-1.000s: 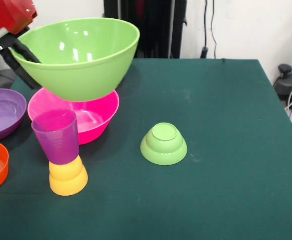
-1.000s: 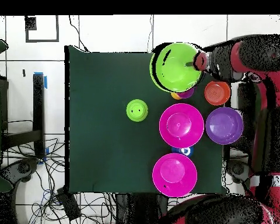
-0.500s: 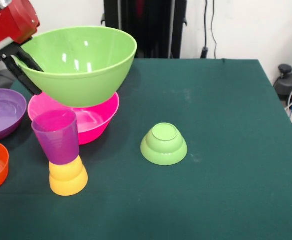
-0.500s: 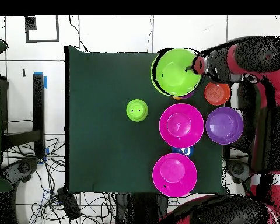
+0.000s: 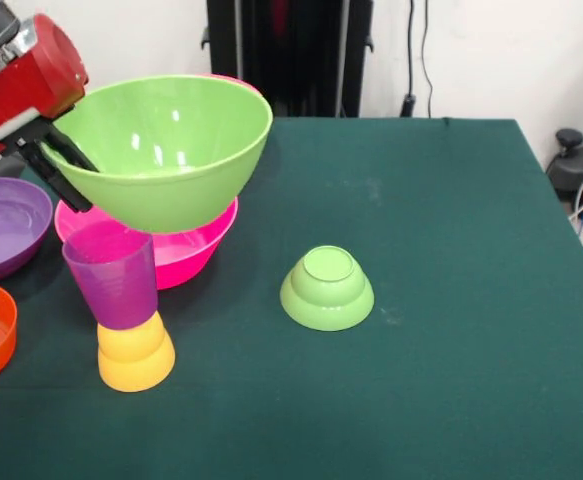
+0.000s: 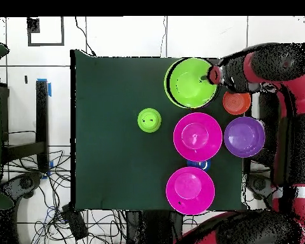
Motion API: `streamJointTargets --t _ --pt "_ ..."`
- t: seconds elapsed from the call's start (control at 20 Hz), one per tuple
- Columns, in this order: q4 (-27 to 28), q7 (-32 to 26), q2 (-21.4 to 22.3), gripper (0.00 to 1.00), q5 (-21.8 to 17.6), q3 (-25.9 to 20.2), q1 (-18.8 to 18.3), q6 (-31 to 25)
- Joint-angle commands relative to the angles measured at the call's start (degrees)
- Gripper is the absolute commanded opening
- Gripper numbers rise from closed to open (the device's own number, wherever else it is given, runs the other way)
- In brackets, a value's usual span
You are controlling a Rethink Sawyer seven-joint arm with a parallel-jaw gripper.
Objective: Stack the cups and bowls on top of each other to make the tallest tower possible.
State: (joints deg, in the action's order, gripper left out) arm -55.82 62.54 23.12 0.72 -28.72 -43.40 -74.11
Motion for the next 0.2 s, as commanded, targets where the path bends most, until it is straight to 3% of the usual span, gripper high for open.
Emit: streamJointTargets --t 0.05,0.2 --pt "-3.07 -23.43 -3.46 0.0 -5.77 -5.28 -1.83 -8.43" --pt "-2.94 -24.35 -4.06 0.0 -7.35 -6.33 -2.98 -8.8"
